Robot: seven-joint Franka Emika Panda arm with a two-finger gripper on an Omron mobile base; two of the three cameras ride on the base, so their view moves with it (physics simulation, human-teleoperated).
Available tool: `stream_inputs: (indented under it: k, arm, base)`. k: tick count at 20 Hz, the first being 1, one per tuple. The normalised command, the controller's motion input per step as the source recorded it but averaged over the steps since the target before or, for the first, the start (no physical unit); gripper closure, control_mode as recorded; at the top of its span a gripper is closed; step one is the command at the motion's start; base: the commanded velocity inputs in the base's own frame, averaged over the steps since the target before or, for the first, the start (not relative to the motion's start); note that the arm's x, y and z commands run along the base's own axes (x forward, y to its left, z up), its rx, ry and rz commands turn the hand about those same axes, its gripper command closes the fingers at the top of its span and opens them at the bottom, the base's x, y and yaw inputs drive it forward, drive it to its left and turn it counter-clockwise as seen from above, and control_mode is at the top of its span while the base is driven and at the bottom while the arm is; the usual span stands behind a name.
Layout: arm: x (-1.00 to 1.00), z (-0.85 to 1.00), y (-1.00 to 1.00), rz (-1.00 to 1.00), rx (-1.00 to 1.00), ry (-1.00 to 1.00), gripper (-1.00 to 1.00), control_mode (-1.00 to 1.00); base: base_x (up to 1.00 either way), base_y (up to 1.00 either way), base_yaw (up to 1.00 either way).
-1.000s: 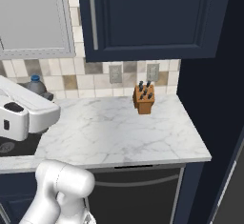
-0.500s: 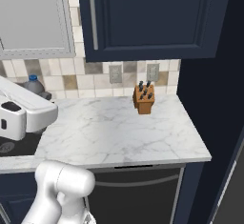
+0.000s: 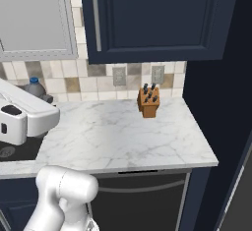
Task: Take the bottled waters from the counter and place them in the freezer to freeze. Close the freezer door after placing the bottles.
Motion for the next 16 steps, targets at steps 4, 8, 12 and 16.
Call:
stream_inputs:
  k: [4, 8, 12, 16]
  arm:
    - [0.0, 0.0, 0.0, 0.0, 0.0, 0.0, 1.0, -1.0]
    - [0.0, 0.0, 0.0, 0.0, 0.0, 0.0, 1.0, -1.0]
    - [0.0, 0.0, 0.0, 0.0, 0.0, 0.0, 1.0, -1.0]
    - [0.0, 0.0, 0.0, 0.0, 0.0, 0.0, 1.0, -1.0]
  base:
    - [0.0, 0.0, 0.0]
    - [0.0, 0.0, 0.0]
    - [0.0, 0.0, 0.0]
    - [0.0, 0.0, 0.0]
